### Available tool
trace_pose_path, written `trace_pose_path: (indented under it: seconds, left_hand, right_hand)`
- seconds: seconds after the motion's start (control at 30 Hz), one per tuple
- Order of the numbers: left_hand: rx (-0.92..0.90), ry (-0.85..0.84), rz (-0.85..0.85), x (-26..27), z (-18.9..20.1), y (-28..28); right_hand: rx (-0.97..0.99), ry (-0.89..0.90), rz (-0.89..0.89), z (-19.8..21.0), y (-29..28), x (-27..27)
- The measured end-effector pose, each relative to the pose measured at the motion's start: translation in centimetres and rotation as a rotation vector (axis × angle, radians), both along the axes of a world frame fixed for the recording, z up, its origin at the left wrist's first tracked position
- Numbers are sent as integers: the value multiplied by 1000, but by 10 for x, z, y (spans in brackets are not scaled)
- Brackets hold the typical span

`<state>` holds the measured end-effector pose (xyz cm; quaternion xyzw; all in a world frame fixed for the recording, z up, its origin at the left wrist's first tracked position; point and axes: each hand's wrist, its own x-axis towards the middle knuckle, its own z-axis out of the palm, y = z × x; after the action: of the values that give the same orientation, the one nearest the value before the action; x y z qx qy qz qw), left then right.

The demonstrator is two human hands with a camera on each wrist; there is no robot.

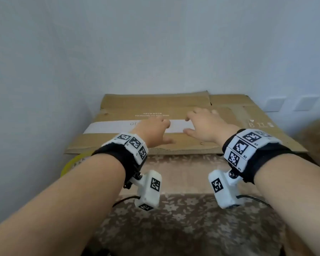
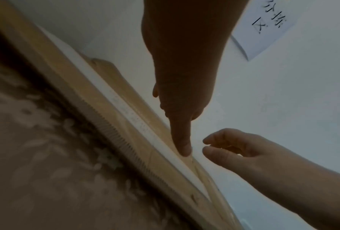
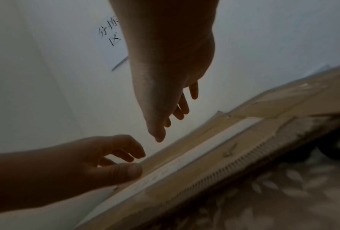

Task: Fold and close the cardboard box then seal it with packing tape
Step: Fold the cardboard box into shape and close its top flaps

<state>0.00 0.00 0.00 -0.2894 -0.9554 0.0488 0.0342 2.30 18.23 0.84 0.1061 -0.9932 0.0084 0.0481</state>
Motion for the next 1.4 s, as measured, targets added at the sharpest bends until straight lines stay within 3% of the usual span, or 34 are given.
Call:
trace_pose_path:
  seconds: [0.17,0.37,0.7,0.8,0.93,1.13,1.3,1.4]
  left_hand:
    - [-77,-149,24,2,-36,-2]
    - [-124,-20,-20,-1,-54,-3]
    - [-369,167,-228,-24,-36,-2]
    - [-294,168,-289,-34,-31,-8]
    - [-121,103,-227,-30,-23,-16]
    - [-193,181,-237,-21,-6,-9]
    - [-121,194,-174,-19,9,-13]
    - [-81,201,-160,-19,20,-13]
  right_hand:
    - [4,-206,-27,-29,-6,-1]
    - [61,-317,-27,-55,-1,-1]
    - [121,-118,112,-49,24,-25]
    - [147,-106,147,-44,28,-33]
    - [88,-101,127,-34,31,-33]
    - [45,-123,88,-15,32,-35]
    - [183,72,159,-8,22,-29]
    - [175,90,132,2,18,-26]
